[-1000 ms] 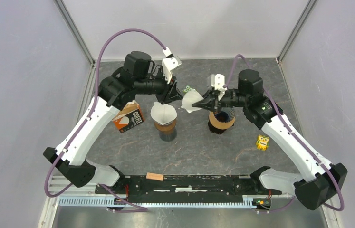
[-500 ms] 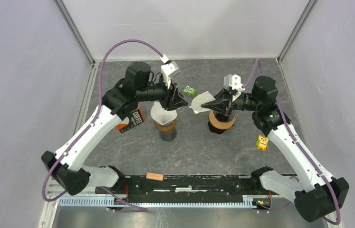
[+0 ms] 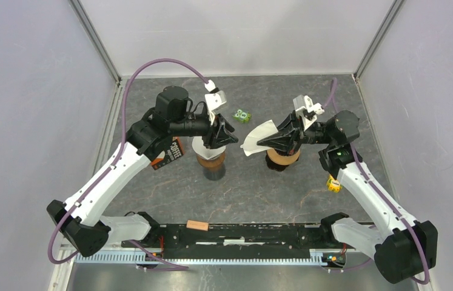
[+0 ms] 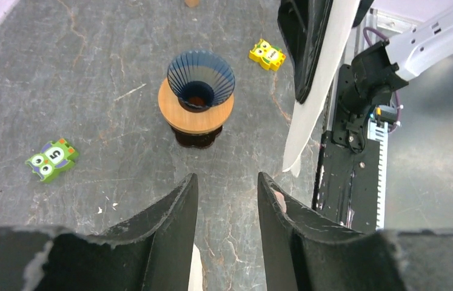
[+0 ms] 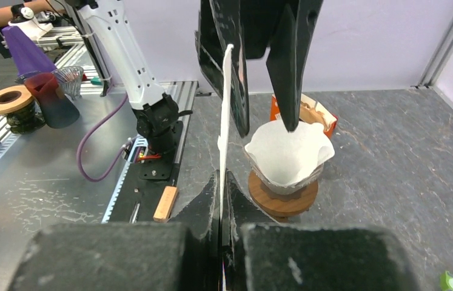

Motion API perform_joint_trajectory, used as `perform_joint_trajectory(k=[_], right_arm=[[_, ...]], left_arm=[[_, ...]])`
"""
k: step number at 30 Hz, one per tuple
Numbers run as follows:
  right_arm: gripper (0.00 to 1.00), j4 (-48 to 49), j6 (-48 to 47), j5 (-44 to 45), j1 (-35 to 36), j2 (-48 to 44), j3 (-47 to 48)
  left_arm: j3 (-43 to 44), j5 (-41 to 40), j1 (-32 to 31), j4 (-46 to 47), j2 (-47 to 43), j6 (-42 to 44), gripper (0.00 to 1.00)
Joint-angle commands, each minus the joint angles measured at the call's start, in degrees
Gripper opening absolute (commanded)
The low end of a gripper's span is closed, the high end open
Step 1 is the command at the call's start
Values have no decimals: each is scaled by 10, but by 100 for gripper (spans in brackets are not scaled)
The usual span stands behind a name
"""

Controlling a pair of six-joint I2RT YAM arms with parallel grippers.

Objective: Place the coffee filter in the dripper
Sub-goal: Pick up the coffee filter from the coffee filter holder.

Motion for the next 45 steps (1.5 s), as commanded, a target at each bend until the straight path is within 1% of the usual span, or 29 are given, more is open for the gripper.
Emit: perform_joint_trajectory(k=[1, 9, 18, 27, 34, 45], right_arm=[[0, 104, 74, -19, -2, 1, -10], [0, 107, 78, -10, -2, 8, -14], [0, 105, 77, -8, -2, 7, -15], [0, 88, 68, 0, -4, 12, -10], [0, 81, 65, 3, -4, 13, -10], [0, 81, 66, 2, -4, 7, -15]], left_arm=[[-18, 27, -9, 24, -10, 44, 48], [-21, 57, -16, 36, -5, 26, 48], [-13, 44, -17, 46, 2, 18, 48], [-16, 91, -18, 41, -4, 19, 48], [-8, 110, -18, 41, 3, 16, 49], [21, 72, -20, 50, 33, 14, 48]])
